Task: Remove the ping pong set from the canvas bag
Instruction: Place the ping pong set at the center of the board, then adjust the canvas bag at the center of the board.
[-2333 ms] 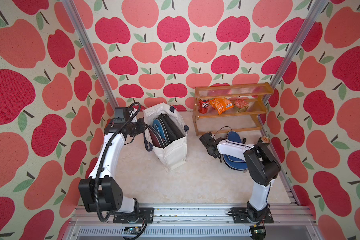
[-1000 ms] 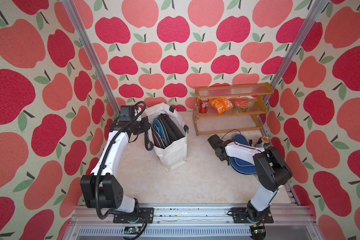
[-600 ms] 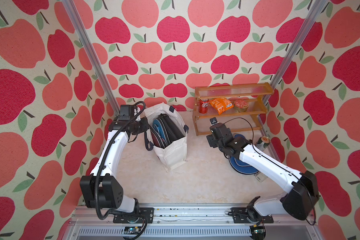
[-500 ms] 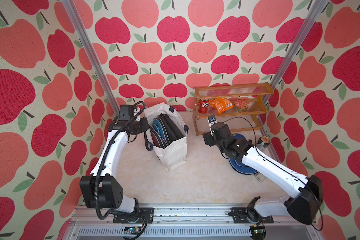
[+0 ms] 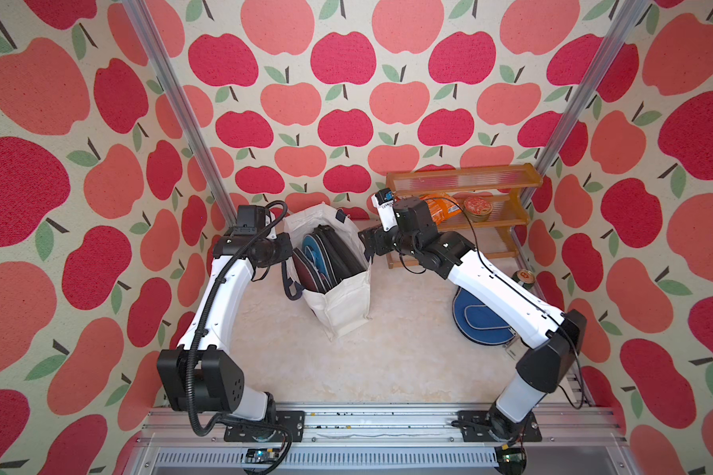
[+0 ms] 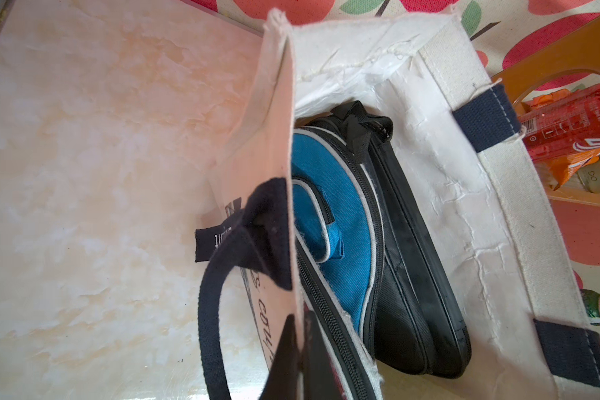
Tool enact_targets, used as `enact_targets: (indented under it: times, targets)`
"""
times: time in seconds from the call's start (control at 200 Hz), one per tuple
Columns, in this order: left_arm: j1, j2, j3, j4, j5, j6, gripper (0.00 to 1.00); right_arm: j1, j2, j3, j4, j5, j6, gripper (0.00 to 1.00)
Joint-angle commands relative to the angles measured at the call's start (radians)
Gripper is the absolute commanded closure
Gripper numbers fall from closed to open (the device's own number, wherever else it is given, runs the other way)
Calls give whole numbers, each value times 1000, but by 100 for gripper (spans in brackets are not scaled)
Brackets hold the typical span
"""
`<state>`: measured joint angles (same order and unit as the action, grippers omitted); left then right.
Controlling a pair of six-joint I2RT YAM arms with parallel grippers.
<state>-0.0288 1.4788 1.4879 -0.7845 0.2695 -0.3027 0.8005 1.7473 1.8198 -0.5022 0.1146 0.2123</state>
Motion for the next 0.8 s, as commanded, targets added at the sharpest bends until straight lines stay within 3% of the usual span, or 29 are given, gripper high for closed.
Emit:
enact_targets:
  times: [0.0, 0.355, 0.49, 0.53, 0.575, 0.63, 0.795]
  targets:
    - [-3, 1, 58, -20, -4, 21, 100, -41, 80, 92, -145, -139, 25, 17]
    - [-3, 14, 58, -21, 3, 4, 100, -91, 241, 160, -142, -266, 76, 30]
    - [-3, 27, 65, -22, -1, 5, 100, -87, 240, 131, -102, -306, 113, 54]
    - [-2, 33, 69, -23, -4, 8, 100, -84, 229, 108, -85, -306, 131, 65]
    - [0, 42, 76, -23, -5, 11, 100, -78, 201, 58, -47, -302, 165, 85]
    - [7, 53, 84, -25, -5, 13, 100, -70, 157, -13, 15, -291, 209, 100]
    - [32, 84, 114, -20, 3, 22, 100, -28, 37, -207, 170, -227, 346, 100]
